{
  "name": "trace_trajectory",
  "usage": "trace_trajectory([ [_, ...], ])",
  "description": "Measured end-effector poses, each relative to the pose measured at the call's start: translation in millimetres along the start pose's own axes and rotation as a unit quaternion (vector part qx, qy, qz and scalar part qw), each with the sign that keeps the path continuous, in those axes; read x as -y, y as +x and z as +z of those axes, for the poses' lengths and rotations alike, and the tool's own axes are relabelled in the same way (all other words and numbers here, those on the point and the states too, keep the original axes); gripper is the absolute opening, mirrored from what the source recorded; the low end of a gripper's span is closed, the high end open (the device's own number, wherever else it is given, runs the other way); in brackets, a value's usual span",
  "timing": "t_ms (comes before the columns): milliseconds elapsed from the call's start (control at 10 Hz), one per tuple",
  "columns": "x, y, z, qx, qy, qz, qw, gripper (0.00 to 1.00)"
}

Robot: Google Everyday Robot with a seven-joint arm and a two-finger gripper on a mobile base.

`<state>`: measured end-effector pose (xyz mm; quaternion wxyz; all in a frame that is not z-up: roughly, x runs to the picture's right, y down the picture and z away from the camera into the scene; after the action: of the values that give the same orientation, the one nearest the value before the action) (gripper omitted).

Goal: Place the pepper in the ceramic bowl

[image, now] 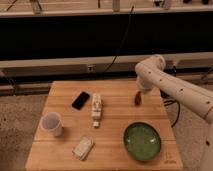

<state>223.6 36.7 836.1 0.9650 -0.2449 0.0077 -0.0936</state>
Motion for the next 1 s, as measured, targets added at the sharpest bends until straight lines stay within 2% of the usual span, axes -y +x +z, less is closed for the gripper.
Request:
trace_trajectory([
  [500,1.4,-4.0,31.8,0.015,-0.009,-0.032,0.9994,0.80],
  [1000,2.7,-7.3,51.9,0.023,-0.014,-0.053,0.9982,0.80],
])
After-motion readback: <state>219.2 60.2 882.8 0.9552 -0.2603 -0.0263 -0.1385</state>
